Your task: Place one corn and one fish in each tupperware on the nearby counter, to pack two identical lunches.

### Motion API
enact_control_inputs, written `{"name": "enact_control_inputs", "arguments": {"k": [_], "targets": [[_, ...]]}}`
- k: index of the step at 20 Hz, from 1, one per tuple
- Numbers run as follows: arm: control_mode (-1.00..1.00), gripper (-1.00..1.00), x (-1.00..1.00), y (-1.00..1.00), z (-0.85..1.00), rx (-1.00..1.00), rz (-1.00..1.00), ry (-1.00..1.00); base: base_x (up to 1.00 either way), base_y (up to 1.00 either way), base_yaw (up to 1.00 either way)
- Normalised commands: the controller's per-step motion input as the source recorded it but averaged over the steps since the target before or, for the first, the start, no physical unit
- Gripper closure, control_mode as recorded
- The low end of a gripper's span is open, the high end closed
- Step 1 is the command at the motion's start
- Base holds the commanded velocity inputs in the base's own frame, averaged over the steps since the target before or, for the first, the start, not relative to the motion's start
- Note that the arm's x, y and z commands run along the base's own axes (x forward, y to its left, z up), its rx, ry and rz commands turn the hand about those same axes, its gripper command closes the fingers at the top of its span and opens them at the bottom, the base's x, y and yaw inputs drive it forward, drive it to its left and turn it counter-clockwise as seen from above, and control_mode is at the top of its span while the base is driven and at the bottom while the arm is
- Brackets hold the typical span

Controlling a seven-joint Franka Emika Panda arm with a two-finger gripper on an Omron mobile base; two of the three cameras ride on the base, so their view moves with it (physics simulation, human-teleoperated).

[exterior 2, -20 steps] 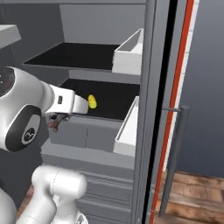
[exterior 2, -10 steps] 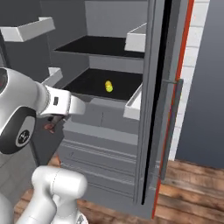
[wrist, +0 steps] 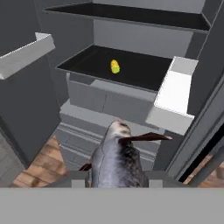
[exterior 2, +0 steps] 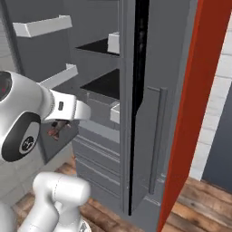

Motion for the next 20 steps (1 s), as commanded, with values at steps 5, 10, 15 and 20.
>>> {"name": "enact_control_inputs", "arguments": {"k": [5, 10, 15, 20], "targets": [[1.0, 1.0, 0.0, 0.0, 0.0, 0.0, 0.0, 0.0, -0.28, 0.21, 0.56], [1.0, 1.0, 0.0, 0.0, 0.0, 0.0, 0.0, 0.0, -0.7, 0.0, 0.59], [1.0, 1.0, 0.0, 0.0, 0.0, 0.0, 0.0, 0.0, -0.68, 0.0, 0.7], [1.0, 1.0, 0.0, 0.0, 0.0, 0.0, 0.0, 0.0, -0.62, -0.08, 0.76]]}}
